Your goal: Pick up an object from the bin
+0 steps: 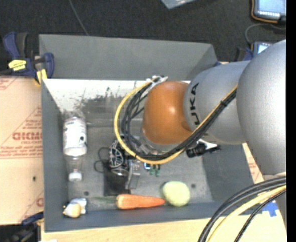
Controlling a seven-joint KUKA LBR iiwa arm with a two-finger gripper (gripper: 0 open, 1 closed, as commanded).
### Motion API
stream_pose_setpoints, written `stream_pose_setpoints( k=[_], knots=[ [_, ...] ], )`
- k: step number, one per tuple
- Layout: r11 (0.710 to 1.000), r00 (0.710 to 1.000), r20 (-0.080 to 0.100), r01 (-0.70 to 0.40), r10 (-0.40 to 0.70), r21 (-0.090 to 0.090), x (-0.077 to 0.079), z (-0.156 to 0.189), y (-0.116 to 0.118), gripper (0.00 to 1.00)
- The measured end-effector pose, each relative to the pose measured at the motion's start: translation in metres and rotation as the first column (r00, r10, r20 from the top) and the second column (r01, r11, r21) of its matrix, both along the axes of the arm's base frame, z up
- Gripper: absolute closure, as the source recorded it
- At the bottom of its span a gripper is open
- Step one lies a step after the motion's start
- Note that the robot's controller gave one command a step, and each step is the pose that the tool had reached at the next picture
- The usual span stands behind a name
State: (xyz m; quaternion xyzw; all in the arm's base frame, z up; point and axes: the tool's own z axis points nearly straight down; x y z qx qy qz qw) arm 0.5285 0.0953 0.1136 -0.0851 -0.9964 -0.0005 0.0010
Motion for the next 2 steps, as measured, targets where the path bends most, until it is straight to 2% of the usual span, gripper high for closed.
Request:
stream_pose_setpoints(
  k=[1,2],
  knots=[
    [0.999,0.999,0.007,0.041,-0.041,0.001,0.02,-0.01,-0.005,0.0],
    [0.95,0.95,0.017,-0.311,0.311,-0.001,0.038,-0.037,0.015,1.0]
  ],
)
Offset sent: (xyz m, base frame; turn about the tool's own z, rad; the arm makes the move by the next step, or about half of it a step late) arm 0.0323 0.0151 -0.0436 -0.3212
